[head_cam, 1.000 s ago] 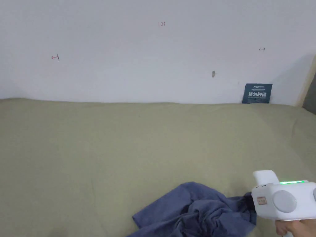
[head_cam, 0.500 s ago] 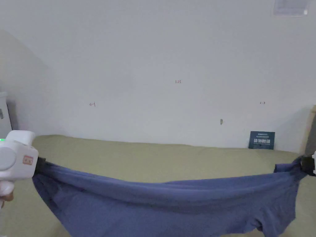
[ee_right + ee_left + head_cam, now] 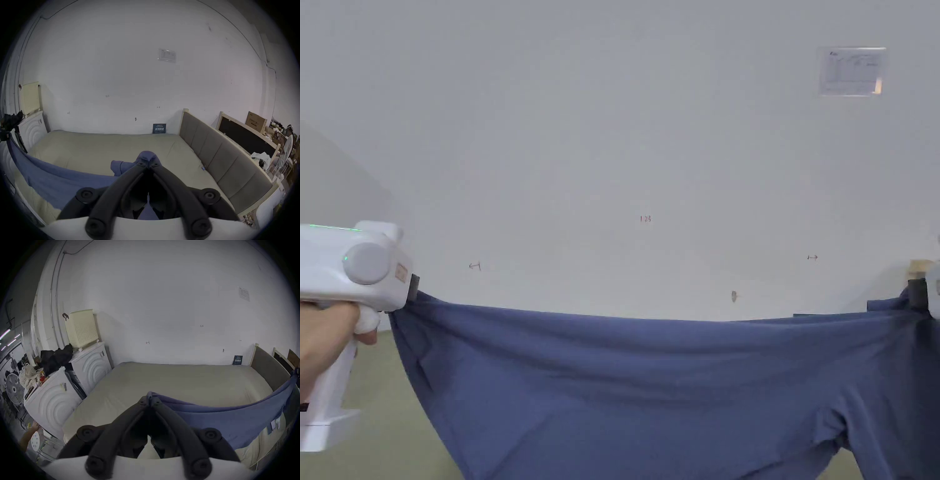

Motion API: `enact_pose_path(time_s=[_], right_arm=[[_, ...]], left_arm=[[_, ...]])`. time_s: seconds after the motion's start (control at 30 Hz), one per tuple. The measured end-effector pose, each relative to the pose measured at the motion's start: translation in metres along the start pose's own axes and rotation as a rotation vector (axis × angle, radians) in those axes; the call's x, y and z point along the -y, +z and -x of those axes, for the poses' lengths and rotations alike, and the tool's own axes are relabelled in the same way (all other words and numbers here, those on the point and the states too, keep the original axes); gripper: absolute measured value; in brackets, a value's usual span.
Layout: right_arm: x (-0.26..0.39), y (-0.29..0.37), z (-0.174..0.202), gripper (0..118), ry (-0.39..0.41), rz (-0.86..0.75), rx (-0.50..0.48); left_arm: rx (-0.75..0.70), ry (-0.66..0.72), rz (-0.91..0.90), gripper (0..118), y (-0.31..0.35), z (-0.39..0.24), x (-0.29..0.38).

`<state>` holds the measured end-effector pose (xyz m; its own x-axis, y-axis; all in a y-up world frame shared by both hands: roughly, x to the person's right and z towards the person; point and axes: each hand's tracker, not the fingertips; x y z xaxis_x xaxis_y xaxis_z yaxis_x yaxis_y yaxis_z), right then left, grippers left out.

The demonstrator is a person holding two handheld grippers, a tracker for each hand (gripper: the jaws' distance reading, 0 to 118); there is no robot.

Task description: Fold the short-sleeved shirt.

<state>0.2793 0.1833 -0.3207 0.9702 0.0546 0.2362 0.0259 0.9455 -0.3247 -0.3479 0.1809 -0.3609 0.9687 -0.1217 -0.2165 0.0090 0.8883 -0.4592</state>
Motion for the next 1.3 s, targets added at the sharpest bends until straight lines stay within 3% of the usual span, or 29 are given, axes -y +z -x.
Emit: enact_pose_path(time_s=[0.1, 0.23, 0.3, 0.4, 0.57, 0.67, 0.73, 0.97, 1.07, 1.17, 1.3], right_arm=[[-0.018, -0.019, 0.001, 0, 0.014, -0.006, 0.020], [-0.037, -0.047, 0.006, 0, 0.040, -0.025, 0.047], [-0.041, -0.067, 0.012, 0, 0.092, -0.019, 0.102], [-0.039, -0.094, 0.015, 0, 0.049, -0.006, 0.094], [-0.001, -0.133, 0.020, 0, 0.073, 0.040, 0.088], [0.043, -0.147, 0.017, 0, 0.033, 0.089, 0.070], [0.081, -0.151, 0.014, 0, 0.072, 0.147, 0.051], [0.233, -0.107, -0.006, 0, 0.042, 0.318, 0.000], [0.290, -0.076, -0.021, 0, -0.036, 0.392, -0.014], [0.327, -0.033, -0.027, 0, -0.028, 0.407, -0.010], [0.356, 0.020, -0.037, 0, -0.077, 0.416, -0.007]], left_arm=[[-0.027, -0.057, -0.007, 0, -0.013, -0.012, -0.023], [-0.028, -0.021, -0.042, 0, -0.033, -0.022, -0.049], [-0.039, -0.021, -0.051, 0, -0.047, -0.030, -0.057], [-0.042, -0.020, -0.059, 0, -0.069, -0.043, -0.057], [-0.024, -0.014, 0.000, 0, -0.120, -0.060, -0.019], [-0.019, -0.021, 0.059, 0, -0.145, -0.066, 0.022], [0.002, -0.017, 0.113, 0, -0.154, -0.067, 0.054], [0.043, -0.043, 0.286, 0, -0.144, -0.057, 0.190], [0.048, -0.073, 0.349, 0, -0.122, -0.050, 0.246], [0.066, -0.053, 0.364, 0, -0.090, -0.035, 0.287], [0.072, -0.035, 0.375, 0, -0.049, -0.014, 0.321]])
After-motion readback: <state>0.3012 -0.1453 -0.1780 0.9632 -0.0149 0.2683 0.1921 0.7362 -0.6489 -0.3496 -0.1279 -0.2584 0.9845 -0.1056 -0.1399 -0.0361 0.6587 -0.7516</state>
